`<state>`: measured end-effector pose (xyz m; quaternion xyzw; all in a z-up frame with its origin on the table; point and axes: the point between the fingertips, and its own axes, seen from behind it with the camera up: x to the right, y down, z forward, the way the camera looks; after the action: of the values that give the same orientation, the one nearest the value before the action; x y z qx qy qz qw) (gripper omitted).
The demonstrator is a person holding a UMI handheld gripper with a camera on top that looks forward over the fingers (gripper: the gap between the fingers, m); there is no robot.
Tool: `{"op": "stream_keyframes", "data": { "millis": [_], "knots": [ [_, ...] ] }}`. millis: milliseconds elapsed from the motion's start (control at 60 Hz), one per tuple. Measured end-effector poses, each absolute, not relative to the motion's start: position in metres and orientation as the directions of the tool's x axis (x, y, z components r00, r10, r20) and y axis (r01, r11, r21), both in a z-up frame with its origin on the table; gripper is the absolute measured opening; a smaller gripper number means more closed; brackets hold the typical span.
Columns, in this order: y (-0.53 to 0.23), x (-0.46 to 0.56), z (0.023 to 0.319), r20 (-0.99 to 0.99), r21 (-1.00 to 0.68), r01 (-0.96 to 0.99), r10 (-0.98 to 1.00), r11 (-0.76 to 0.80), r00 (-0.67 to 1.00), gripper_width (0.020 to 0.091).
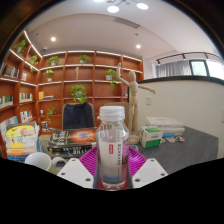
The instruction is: Pour water
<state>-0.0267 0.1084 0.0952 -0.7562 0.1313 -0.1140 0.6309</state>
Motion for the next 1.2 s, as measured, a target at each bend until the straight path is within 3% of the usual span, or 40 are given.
{"op": "stream_keyframes", "data": {
  "millis": [117,200,283,517,917,1200],
  "knots": [
    [0.104,-0.025,0.090,-0.035,-0.981,-0.100,-0.357,-0.166,0.934,0.0527],
    [0.101,-0.039,0.079,-0.082,-0.967,-0.149,-0.300,-0.207,0.950,0.0759],
    [0.092,-0.054,0.082,-0.132,-0.964,-0.183,-0.249,-0.193,0.959,0.0860],
    [0.012,-0.087,0.090,-0.090,-0.953,-0.129,-0.152,-0.276,0.984,0.0868],
    [-0.094,-0.089,0.164,0.001,-0.972,-0.040,-0.172,-0.233,0.985,0.0867],
    [-0.110,-0.099,0.162,-0.005,-0.967,-0.036,-0.124,-0.251,0.992,0.0867]
  ]
}}
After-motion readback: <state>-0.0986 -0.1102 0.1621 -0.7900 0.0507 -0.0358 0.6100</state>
